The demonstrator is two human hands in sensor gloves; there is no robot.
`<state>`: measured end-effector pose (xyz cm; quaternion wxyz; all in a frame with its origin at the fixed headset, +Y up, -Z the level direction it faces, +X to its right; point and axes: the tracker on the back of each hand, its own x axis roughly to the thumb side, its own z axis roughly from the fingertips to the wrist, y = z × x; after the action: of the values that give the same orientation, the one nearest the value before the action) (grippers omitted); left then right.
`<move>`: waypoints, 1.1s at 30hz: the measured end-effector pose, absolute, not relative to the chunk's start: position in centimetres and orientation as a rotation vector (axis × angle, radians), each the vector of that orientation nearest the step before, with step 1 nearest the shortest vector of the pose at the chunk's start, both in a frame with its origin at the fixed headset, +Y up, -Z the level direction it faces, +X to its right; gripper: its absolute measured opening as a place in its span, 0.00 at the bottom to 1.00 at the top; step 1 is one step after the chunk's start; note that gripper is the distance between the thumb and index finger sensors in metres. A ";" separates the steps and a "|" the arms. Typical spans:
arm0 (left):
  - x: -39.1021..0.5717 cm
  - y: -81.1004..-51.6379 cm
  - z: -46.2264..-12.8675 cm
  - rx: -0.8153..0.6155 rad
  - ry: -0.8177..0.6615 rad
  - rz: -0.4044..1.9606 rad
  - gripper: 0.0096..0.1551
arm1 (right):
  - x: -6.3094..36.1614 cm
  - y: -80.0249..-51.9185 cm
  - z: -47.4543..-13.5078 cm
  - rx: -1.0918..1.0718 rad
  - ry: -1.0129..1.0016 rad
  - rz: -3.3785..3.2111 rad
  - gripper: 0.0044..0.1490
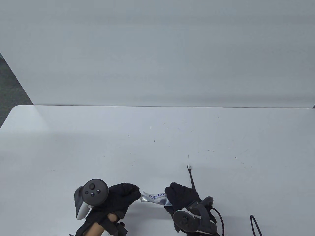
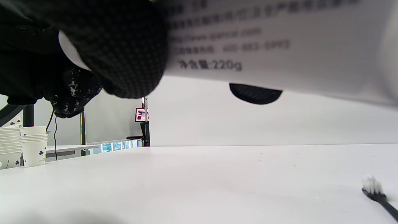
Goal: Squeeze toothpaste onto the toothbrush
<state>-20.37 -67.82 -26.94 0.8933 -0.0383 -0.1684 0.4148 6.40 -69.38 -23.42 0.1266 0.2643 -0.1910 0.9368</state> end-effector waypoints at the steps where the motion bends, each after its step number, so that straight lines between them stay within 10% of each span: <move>1: -20.3 -67.7 -26.9 -0.074 -0.365 0.855 0.25 | 6.4 -69.4 -23.4 0.770 -0.556 2.729 0.39; 8: -20.8 -68.7 -27.2 -0.127 -0.291 0.906 0.35 | 6.5 -69.3 -23.4 0.756 -0.549 2.716 0.39; 25: -20.3 -68.5 -27.5 -0.198 -0.362 0.799 0.24 | 5.7 -69.4 -22.9 0.814 -0.619 2.778 0.36; 33: -23.6 -69.6 -28.2 -0.097 -0.116 1.033 0.27 | 7.2 -69.0 -23.7 0.598 -0.551 2.655 0.39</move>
<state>-23.55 -69.55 -28.22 0.8667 -0.0464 -0.0556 0.4936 7.19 -69.02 -23.73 0.1816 0.2116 -0.1952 0.9403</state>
